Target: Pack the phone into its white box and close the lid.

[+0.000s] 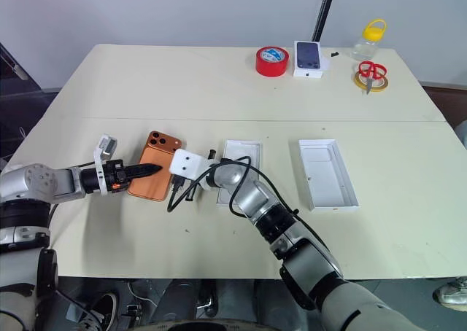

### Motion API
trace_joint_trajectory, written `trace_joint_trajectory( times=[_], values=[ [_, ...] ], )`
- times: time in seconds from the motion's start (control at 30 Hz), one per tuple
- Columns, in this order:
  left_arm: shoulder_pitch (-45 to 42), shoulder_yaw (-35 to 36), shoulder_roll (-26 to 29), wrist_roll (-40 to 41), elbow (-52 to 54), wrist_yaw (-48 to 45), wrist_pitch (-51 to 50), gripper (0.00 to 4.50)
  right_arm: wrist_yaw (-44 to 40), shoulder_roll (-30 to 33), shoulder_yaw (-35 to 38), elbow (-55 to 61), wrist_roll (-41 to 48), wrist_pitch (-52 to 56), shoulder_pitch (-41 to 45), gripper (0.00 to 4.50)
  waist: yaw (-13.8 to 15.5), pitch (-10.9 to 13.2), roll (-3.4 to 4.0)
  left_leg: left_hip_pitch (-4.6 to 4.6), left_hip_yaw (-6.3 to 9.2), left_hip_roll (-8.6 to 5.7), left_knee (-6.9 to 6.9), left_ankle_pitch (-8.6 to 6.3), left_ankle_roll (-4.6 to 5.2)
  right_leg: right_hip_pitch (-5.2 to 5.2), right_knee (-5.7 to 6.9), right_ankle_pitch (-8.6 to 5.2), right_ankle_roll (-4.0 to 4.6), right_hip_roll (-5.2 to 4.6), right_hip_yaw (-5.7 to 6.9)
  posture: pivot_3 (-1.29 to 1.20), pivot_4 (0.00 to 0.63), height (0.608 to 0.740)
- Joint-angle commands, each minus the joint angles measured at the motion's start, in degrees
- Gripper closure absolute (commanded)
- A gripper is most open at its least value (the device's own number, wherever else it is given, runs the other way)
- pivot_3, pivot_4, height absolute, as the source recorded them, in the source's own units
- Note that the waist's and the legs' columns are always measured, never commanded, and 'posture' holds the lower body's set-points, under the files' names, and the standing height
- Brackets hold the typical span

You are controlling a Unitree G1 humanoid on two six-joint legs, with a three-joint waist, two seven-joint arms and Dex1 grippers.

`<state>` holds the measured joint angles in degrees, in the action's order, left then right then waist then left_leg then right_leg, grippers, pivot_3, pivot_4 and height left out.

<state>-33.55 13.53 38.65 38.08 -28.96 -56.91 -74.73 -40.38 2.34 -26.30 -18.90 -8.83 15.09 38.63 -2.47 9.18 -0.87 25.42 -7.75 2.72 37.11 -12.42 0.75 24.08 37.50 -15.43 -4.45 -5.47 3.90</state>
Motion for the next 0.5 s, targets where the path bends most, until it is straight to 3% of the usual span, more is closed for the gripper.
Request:
trace_joint_trajectory(
  times=[0.03,0.1,0.23,0.5],
  values=[
    [1.96,2.49,-1.32,2.93,2.68,0.73,-2.64,4.50,-8.99,1.13,6.52,13.88,13.20,4.99,-1.77,3.96,-0.03,0.03,-0.02,0.01,0.00,0.00,0.00,0.00,0.00,0.01,-0.01,0.00,0.00,0.00,-0.01,0.00,0.150,0.733],
    [2.06,4.72,-2.09,5.35,3.96,1.37,-6.42,4.50,-14.40,3.51,8.54,19.80,19.83,8.04,-3.68,3.23,0.05,0.05,-0.05,0.02,0.02,0.00,0.00,-0.02,0.03,-0.01,-0.04,0.00,-0.01,-0.01,-0.05,0.00,0.150,0.733],
    [0.92,10.99,-6.13,8.51,5.25,5.57,-9.11,4.50,-18.77,14.41,6.65,24.69,16.32,2.47,-8.41,1.14,0.37,0.07,-0.11,0.01,0.07,-0.01,0.03,-0.24,0.37,-0.03,-0.06,-0.01,0.01,-0.04,-0.02,0.00,0.150,0.733],
    [0.55,16.87,-14.85,12.12,12.34,14.68,-11.27,4.50,-25.62,30.87,9.64,34.09,18.58,-4.92,-21.08,1.14,0.19,0.26,-0.34,0.05,0.07,0.04,0.00,-0.24,0.38,0.02,-0.11,-0.01,0.02,-0.03,-0.05,0.00,0.150,0.733]
  ],
)
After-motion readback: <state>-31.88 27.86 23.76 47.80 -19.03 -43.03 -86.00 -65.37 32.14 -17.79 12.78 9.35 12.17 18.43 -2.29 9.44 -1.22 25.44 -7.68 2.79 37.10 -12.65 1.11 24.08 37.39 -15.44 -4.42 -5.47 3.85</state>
